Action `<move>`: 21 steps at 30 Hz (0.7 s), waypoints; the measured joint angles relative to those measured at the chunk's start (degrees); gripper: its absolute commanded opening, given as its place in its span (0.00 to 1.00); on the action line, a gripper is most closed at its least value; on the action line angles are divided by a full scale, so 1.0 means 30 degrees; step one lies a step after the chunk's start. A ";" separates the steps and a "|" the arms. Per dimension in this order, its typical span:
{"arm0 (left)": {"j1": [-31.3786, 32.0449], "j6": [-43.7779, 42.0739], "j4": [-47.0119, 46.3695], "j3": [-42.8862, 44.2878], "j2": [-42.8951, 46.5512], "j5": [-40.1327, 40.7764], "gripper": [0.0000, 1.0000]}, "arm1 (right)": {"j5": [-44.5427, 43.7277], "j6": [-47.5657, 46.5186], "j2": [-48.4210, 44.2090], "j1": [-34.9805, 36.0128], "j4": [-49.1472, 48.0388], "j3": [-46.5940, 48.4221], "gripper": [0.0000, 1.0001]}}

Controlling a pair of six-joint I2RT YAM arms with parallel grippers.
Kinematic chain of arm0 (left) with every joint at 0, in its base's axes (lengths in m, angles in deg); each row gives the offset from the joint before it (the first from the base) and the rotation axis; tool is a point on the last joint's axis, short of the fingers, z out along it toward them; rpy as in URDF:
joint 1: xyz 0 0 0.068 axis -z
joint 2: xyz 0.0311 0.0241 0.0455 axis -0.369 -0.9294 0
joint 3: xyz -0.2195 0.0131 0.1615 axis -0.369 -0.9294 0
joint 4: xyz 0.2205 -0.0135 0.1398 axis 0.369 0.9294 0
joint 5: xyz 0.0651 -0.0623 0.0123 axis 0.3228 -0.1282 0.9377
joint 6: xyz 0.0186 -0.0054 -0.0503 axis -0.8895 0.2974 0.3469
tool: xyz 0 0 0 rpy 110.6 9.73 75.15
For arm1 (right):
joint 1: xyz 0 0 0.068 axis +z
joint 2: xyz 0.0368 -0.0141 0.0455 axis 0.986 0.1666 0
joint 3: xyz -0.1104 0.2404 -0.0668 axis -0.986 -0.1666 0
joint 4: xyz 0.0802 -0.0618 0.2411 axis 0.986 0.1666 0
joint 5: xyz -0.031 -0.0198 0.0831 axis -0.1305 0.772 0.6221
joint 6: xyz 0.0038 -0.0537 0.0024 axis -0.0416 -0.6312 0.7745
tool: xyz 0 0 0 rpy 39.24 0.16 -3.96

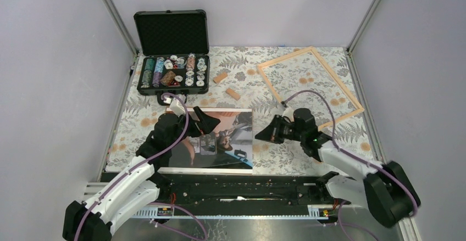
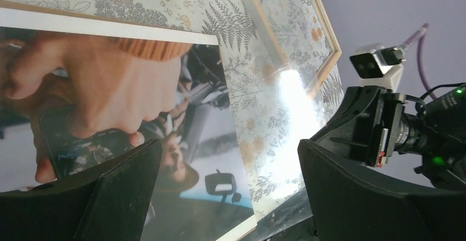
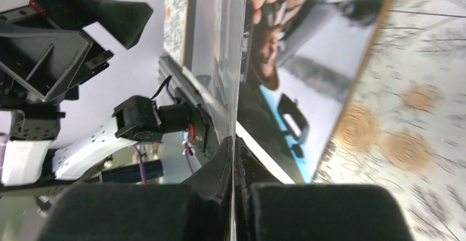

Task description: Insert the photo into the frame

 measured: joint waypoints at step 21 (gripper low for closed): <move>0.1763 0.1450 -0.3614 -0.1727 -0.2441 -0.1239 0.99 | -0.3978 -0.5588 -0.4947 -0.7519 1.4564 0.5974 0.00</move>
